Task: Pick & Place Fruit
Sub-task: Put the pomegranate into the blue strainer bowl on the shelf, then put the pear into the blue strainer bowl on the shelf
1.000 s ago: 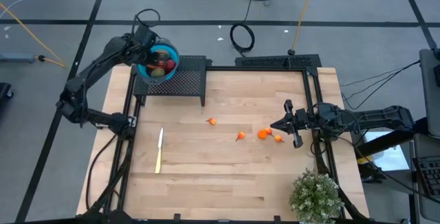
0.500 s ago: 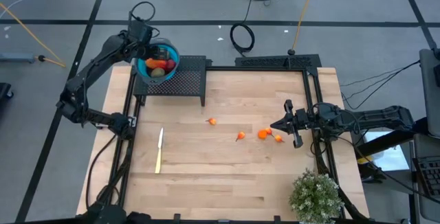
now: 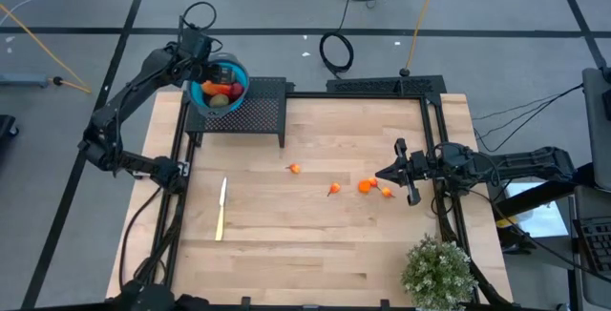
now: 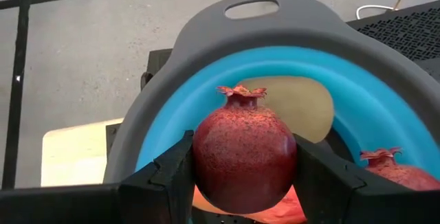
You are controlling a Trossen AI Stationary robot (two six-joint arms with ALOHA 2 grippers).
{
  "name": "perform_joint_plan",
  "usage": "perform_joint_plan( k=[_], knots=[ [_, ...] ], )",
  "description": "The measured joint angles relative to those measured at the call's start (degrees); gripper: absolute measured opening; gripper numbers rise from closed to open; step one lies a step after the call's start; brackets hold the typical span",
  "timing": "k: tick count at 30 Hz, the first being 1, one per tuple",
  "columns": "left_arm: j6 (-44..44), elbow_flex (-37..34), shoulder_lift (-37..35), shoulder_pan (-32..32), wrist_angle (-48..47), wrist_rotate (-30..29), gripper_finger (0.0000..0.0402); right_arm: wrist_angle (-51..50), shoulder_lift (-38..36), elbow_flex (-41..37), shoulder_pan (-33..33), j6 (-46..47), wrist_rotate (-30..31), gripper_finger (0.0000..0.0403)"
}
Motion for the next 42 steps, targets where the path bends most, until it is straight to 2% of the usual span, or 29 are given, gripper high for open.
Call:
perform_joint_plan(
  k=[5, 19, 26, 33, 38, 42],
  knots=[
    [0.09, 0.0, 0.0, 0.0, -0.06, -0.51, 0.0205, 0.0, 0.01, 0.01, 0.0, 0.08, 0.0, 0.0004],
    [0.17, 0.0, -0.05, 0.0, -0.39, -0.76, 0.0272, 0.0, 0.0, 0.01, 0.01, 0.1, -0.02, 0.0004],
    [1.29, 1.38, -2.53, -1.06, -0.59, 4.64, 0.0273, 0.0, 0.01, 0.0, 0.01, 0.12, -0.02, 0.0004],
    [-0.83, 2.91, -7.52, -7.54, -0.63, 7.79, 0.0273, 0.0, 0.0, 0.0, 0.01, 0.12, -0.02, 0.0004],
    [-5.8, 2.91, -10.94, -15.63, -0.96, 7.99, 0.0273, 0.02, 0.01, -0.01, 0.02, 0.27, -0.02, 0.0004],
    [-12.53, 2.91, -12.82, -23.05, -0.96, 7.97, 0.0273, 0.02, 0.01, 0.01, 0.02, 4.92, -0.02, 0.0004]
  ],
)
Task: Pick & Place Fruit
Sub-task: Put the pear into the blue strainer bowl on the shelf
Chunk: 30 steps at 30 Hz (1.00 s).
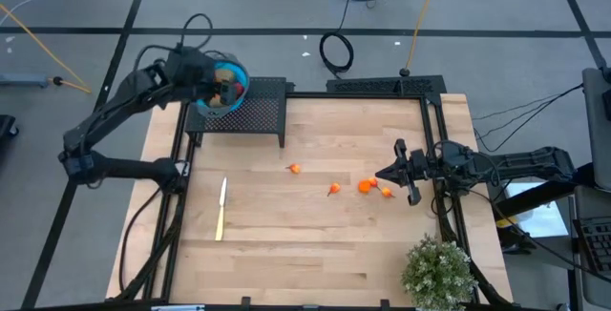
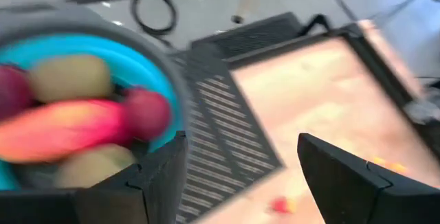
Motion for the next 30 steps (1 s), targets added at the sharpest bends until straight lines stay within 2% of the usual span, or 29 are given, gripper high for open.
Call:
perform_joint_plan(
  k=[5, 14, 18, 22, 30],
  knots=[
    [-7.2, 0.0, -0.56, -10.12, 0.0, -1.47, 0.0273, 0.0, -0.01, -0.01, 0.0, 4.57, -0.02, 0.0004],
    [-15.25, 0.0, 2.04, -27.7, 0.5, -11.07, 0.0273, 0.02, -0.02, -0.01, 0.0, 4.87, -0.02, 0.0004],
    [-15.26, 0.0, 4.03, -33.68, 3.93, -14.23, 0.0273, 0.08, -0.02, 0.0, 0.0, 4.87, -0.04, 0.0004],
    [-12.96, 0.0, 6.49, -38.06, 9.95, -14.91, 0.0273, 0.49, 0.0, -0.02, 0.0, 6.83, -0.2, 0.0004],
    [-6.38, 0.0, 12.21, -42.3, 18.77, -14.95, 0.0273, 0.45, 0.0, -0.01, 0.0, 13.24, -0.25, 0.0004]
  ],
)
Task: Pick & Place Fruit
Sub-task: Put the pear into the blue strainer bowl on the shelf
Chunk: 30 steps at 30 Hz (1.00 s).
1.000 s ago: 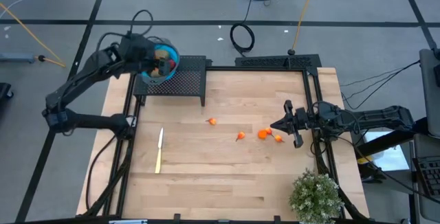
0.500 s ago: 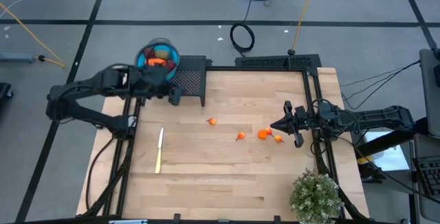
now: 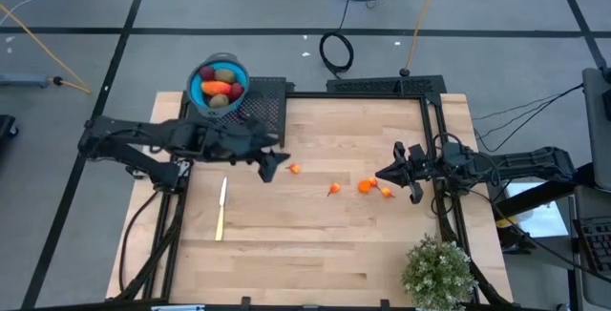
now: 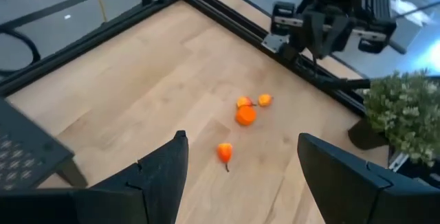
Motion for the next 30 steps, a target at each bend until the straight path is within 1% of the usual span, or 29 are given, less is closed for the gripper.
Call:
perform_joint_plan(
  k=[5, 7, 10, 12, 17, 22, 24, 28, 30],
  knots=[
    [0.87, 0.0, 2.36, -0.45, 1.04, -0.04, 0.0273, -0.61, 0.0, 0.02, 0.0, 0.31, -1.5, 0.0004],
    [1.07, -0.02, 2.76, -0.45, 0.92, -0.05, 0.0273, -2.69, 0.04, 0.53, 0.0, 1.6, -1.48, 0.0004],
    [1.99, -0.12, 3.18, -0.47, 1.39, -1.73, 0.0273, -7.04, 0.15, 1.97, 0.0, 2.56, -1.49, 0.0004],
    [3.15, -1.42, 3.18, -0.45, 3.53, -1.79, 0.0273, -10.22, 0.5, 3.21, 0.0, 2.58, -1.49, 0.0004],
    [5.03, -7.24, 1.25, -0.4, 11.15, 0.34, 0.0273, -14.41, 1.14, 6.05, 0.0, 2.49, -1.5, 0.0004],
    [5.3, -12.49, -1.1, -0.45, 13.14, 1.6, 0.0273, -20.64, 2.56, 9.75, 0.0, 1.44, -1.51, 0.0004],
    [6.17, -14.79, -2.69, -0.45, 14.88, 1.64, 0.0273, -24.29, 3.46, 11.68, 0.0, 1.36, -1.5, 0.0004],
    [7.96, -20.73, -6.95, -0.4, 21.45, 1.81, 0.0273, -30.8, 5.92, 15.66, 0.36, 1.36, -1.51, 0.0004],
    [8.43, -24.02, -9.42, -0.4, 25.01, 3.03, 0.0273, -34.29, 7.46, 17.82, 0.91, 1.31, -1.52, 0.0004]
  ],
)
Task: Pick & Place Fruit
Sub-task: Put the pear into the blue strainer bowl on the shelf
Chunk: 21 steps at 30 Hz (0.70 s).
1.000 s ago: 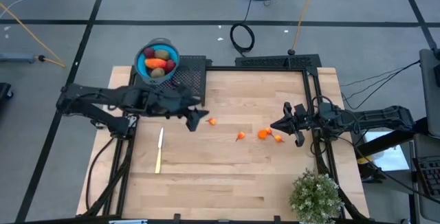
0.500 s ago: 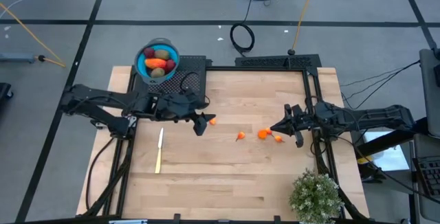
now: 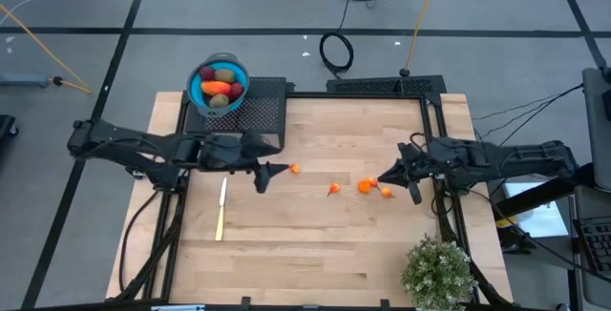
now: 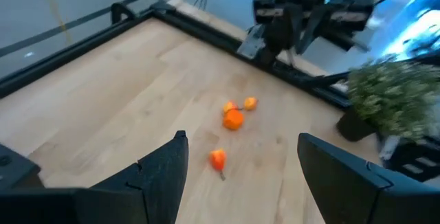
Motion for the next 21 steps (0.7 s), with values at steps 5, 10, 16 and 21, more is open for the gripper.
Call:
perform_joint_plan(
  k=[5, 10, 16, 21],
  knots=[
    [0.06, -7.98, -6.83, 0.0, 3.54, 0.29, 0.0273, -10.3, 5.17, 5.86, 1.42, -0.02, 0.02, 0.0004],
    [0.18, -14.48, -13.62, 0.13, 5.11, 0.14, 0.0273, -18.99, 11.67, 10.22, 2.66, -0.26, 0.02, 0.0005],
    [1.55, -20.43, -20.84, 0.11, 6.49, 0.16, 0.0273, -26.85, 20.05, 13.99, 4.07, -0.28, 0.01, 0.0005],
    [2.74, -24.03, -25.85, 0.11, 6.61, 2.02, 0.0273, -32.28, 25.76, 15.85, 4.45, -0.29, -1.52, 0.0014]
  ],
)
